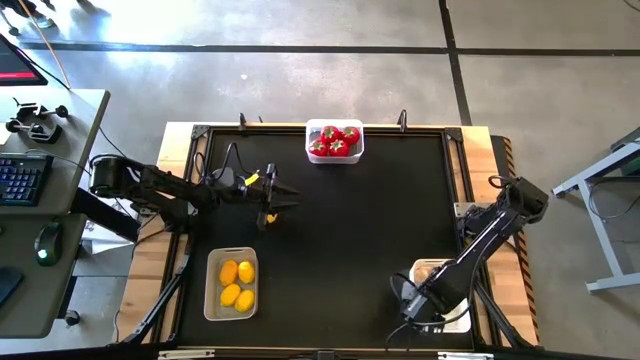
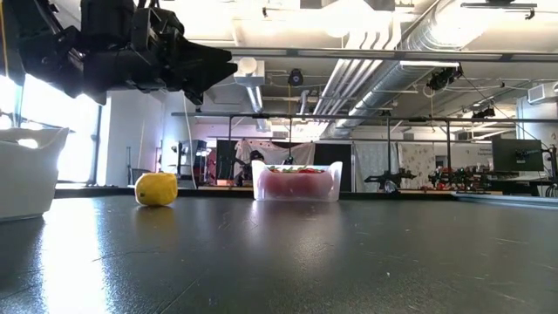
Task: Sort produce into baskets
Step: Put the white garlic into the white bin, then put the yellow lemon into the gray bin
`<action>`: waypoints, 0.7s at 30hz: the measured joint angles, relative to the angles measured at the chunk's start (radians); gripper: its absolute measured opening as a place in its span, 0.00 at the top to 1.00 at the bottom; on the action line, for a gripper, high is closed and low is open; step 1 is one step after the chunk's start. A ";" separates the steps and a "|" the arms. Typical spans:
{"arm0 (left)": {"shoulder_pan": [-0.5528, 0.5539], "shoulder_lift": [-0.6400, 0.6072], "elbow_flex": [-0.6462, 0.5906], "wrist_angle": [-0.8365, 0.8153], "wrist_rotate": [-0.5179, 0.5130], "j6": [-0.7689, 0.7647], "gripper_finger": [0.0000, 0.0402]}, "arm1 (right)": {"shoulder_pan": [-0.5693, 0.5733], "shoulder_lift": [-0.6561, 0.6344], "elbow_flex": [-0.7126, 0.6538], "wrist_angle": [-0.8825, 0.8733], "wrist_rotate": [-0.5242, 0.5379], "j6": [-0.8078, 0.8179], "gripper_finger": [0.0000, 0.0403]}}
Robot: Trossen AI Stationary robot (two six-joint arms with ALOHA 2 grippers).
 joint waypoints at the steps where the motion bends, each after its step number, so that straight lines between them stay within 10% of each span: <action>1: 0.000 0.000 0.000 0.000 -0.001 0.003 0.65 | -0.004 -0.001 0.006 -0.008 0.001 -0.001 0.42; 10: 0.000 0.000 0.000 -0.005 -0.001 -0.006 0.65 | -0.072 -0.001 0.152 -0.290 0.030 -0.090 0.41; 21: -0.017 0.000 0.056 -0.175 -0.010 -0.077 0.70 | -0.282 -0.003 0.208 -0.267 0.355 -0.435 0.86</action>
